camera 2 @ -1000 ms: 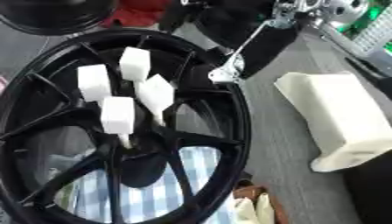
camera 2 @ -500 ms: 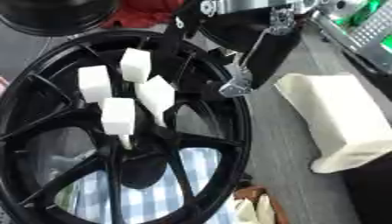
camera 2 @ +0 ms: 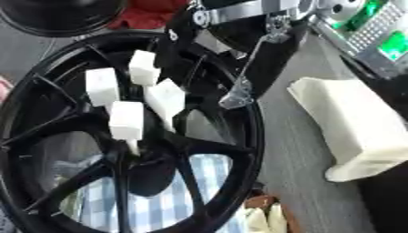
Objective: Pull the pin out of the wheel hub.
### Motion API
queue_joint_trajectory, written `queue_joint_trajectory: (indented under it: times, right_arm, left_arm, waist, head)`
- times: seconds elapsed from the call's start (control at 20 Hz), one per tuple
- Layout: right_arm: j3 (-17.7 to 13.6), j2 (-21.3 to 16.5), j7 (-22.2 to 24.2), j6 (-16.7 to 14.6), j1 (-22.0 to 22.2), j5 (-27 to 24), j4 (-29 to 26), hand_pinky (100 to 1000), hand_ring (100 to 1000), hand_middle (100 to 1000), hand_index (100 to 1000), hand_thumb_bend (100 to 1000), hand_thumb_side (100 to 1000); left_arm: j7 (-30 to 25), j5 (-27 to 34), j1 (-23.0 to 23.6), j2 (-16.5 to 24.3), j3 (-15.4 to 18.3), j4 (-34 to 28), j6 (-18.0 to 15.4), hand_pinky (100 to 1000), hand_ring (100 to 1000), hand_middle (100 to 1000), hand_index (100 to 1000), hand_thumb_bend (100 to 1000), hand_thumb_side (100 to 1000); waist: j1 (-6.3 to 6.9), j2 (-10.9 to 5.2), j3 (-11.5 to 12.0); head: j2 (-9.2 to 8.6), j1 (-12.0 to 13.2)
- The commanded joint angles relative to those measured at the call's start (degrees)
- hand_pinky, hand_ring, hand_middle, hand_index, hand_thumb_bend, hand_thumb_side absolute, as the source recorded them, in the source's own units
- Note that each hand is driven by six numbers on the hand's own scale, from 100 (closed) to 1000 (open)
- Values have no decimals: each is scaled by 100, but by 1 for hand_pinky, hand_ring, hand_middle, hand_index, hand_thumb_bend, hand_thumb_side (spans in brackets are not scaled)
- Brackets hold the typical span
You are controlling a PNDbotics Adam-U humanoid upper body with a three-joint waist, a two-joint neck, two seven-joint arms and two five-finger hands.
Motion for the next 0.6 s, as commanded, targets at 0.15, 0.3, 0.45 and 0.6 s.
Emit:
queue_joint_trajectory:
  times: [0.15,0.3,0.45,0.6]
  right_arm:
    - [-9,-24,79,38,-113,50,-35,858,874,773,842,379,100]
    - [31,37,125,103,-138,85,-35,858,877,779,845,386,100]
    - [83,107,182,162,-165,132,-35,859,880,785,848,392,100]
    - [129,165,234,208,-188,160,-35,859,881,786,847,395,100]
  left_arm:
    - [-2,24,-71,144,30,-113,1,874,648,671,767,100,716]
    - [-5,28,-81,139,26,-113,4,873,647,671,766,100,716]
    - [-8,30,-86,133,23,-113,8,874,647,671,766,100,717]
    - [-12,36,-95,129,18,-113,12,873,646,671,766,100,717]
  waist:
    - [10,-115,31]
    - [4,-106,48]
    - [0,-99,61]
    - [-1,-98,71]
  head:
    - [-100,-24]
    - [-95,-53]
    - [-88,-106]
    - [-86,-126]
